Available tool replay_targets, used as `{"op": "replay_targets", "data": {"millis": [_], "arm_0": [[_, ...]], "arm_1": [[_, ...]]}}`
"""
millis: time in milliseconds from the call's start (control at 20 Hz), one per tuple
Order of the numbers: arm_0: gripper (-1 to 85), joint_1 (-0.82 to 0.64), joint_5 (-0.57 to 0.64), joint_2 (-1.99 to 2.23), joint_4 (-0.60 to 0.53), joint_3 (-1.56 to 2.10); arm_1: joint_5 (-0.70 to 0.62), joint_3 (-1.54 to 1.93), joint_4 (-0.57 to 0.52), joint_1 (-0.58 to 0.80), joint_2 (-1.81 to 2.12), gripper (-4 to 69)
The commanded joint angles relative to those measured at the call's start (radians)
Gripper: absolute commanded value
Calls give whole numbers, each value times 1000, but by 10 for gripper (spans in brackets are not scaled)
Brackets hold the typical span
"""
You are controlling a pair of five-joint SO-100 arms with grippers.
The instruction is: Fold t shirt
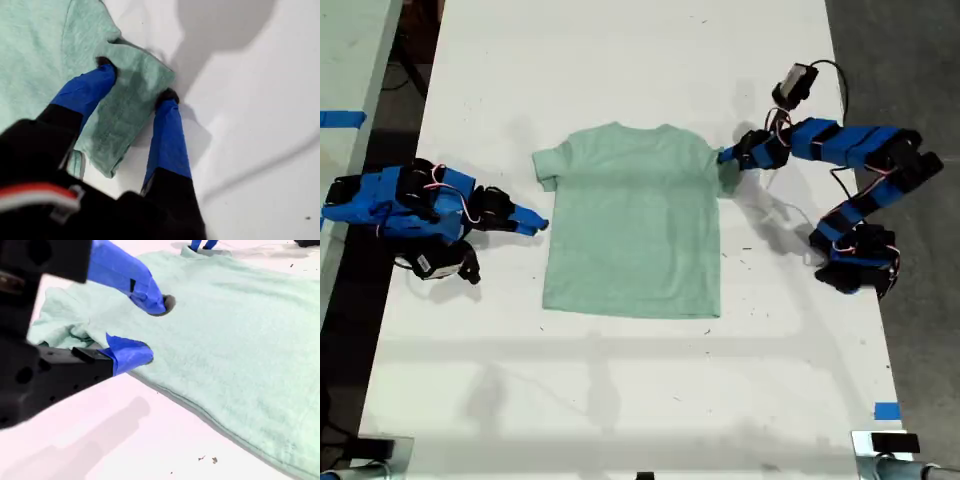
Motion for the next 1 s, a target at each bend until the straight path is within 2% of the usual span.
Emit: {"op": "replay_targets", "data": {"millis": [0, 100, 150, 200, 250, 500, 800, 950], "arm_0": [[122, -5, 5, 5, -9, 12], [122, -5, 5, 5, -9, 12], [122, -5, 5, 5, -9, 12], [122, -5, 5, 5, -9, 12], [122, -5, 5, 5, -9, 12], [122, -5, 5, 5, -9, 12], [122, -5, 5, 5, -9, 12], [122, -5, 5, 5, -9, 12]], "arm_1": [[-15, -25, -14, 31, 23, 202], [-12, -6, -9, 32, 40, 206], [-2, 9, -18, 31, 40, 186], [14, 28, -29, 31, 40, 70], [21, 38, -37, 31, 43, 8], [21, 29, -11, 28, 58, 7], [-23, -241, 258, -98, 187, 7], [-34, -390, 302, -202, 192, 7]]}}
